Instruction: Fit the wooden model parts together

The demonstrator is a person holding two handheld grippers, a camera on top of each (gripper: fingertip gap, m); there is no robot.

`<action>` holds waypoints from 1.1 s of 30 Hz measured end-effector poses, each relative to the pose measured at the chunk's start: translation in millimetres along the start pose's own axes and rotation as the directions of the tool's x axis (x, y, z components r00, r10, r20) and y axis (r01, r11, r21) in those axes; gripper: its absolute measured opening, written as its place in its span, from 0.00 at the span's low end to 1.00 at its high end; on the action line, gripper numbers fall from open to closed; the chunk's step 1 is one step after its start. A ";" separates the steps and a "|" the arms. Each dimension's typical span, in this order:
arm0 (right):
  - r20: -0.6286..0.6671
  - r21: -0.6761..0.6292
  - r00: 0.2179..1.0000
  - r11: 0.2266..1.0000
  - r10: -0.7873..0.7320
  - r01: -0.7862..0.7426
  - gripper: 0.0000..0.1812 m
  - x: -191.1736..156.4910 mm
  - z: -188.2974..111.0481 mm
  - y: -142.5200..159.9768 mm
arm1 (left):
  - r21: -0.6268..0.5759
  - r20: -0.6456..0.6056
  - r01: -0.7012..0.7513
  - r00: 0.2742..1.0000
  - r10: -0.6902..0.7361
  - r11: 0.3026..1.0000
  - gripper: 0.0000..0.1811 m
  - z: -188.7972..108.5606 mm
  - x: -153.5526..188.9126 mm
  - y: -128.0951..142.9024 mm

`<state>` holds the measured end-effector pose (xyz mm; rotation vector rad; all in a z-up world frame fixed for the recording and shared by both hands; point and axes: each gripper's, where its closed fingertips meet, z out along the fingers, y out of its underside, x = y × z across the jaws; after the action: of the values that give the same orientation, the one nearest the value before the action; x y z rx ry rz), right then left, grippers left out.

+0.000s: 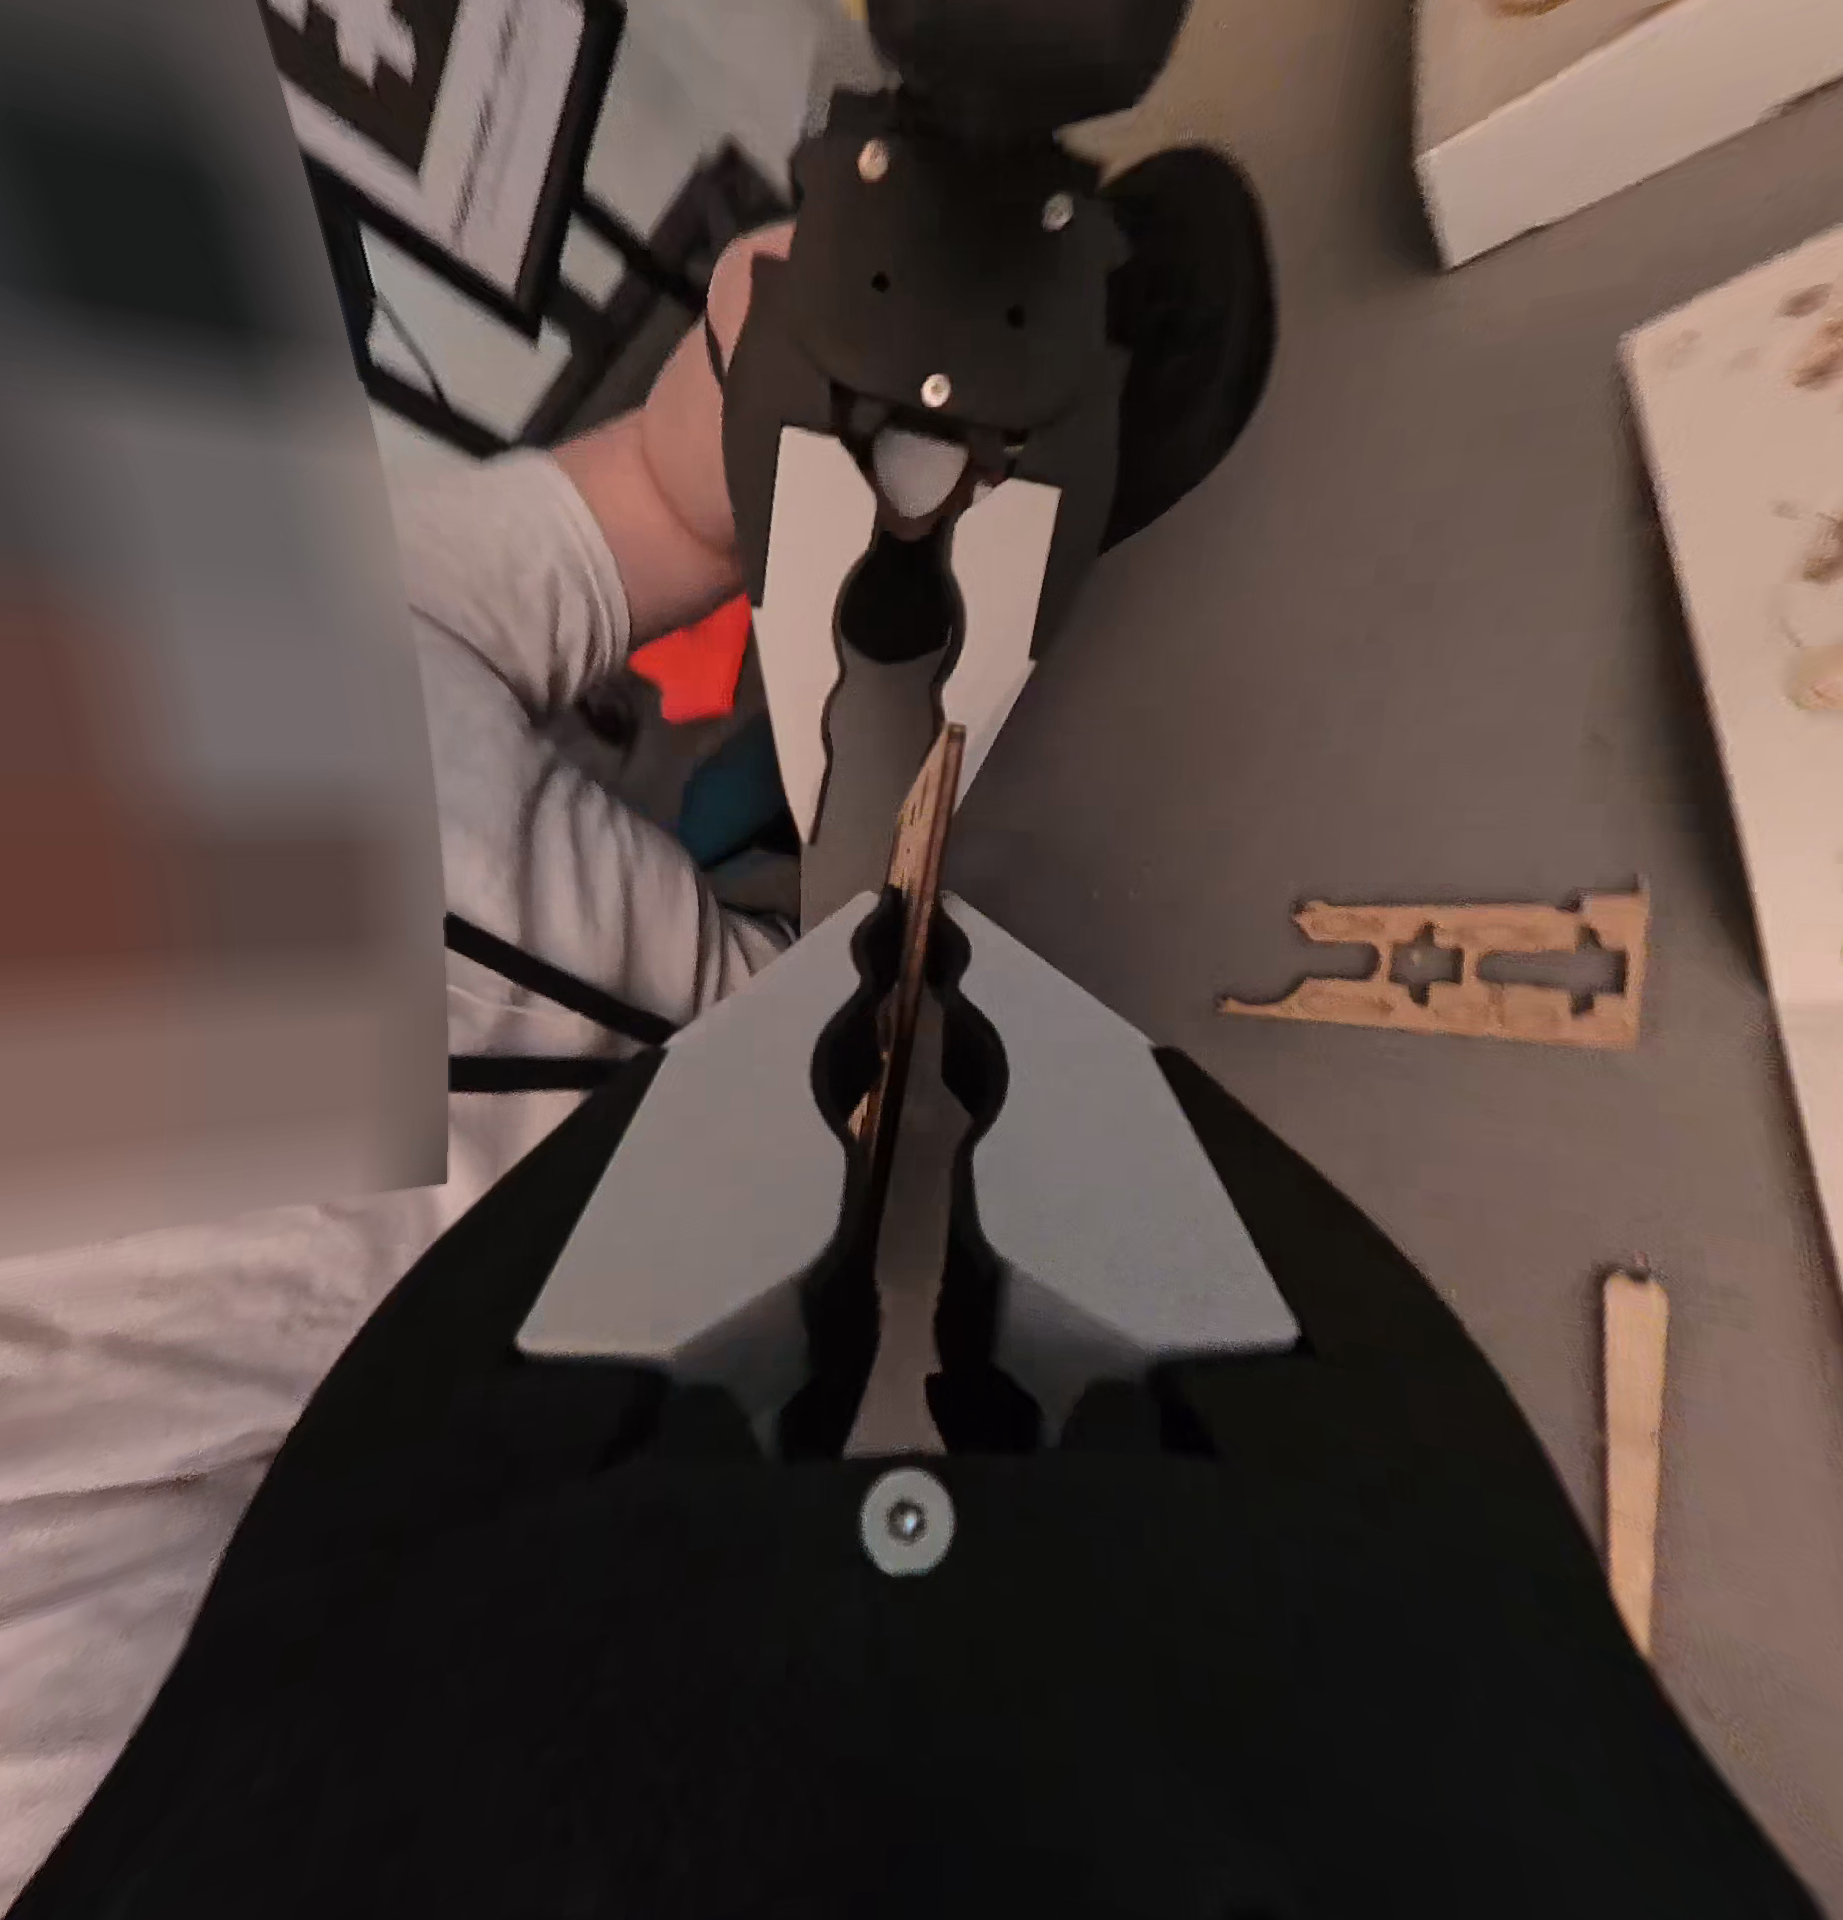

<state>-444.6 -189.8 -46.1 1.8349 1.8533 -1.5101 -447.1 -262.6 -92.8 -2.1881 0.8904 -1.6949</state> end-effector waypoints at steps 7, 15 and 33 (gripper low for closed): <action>0.011 0.384 0.998 0.922 0.055 -0.055 0.00 4.7 -35.5 5.8 | 0.002 0.031 0.008 0.999 -0.008 1.000 0.14 11.8 -9.1 -1.3; -0.004 0.520 0.999 0.853 0.052 -0.043 0.01 1.7 -40.1 20.4 | 0.086 -0.019 -0.017 1.000 0.018 0.996 0.00 4.5 -1.7 -13.9; -0.375 -0.055 0.847 0.921 -0.377 0.386 0.51 9.0 1.7 26.8 | 0.077 -0.001 0.048 0.999 -0.048 0.996 0.01 1.5 -10.5 -10.5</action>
<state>-426.1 -191.3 -67.4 1.9660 2.5212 -1.3466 -443.8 -248.4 -96.0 -2.1759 0.7652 -1.7204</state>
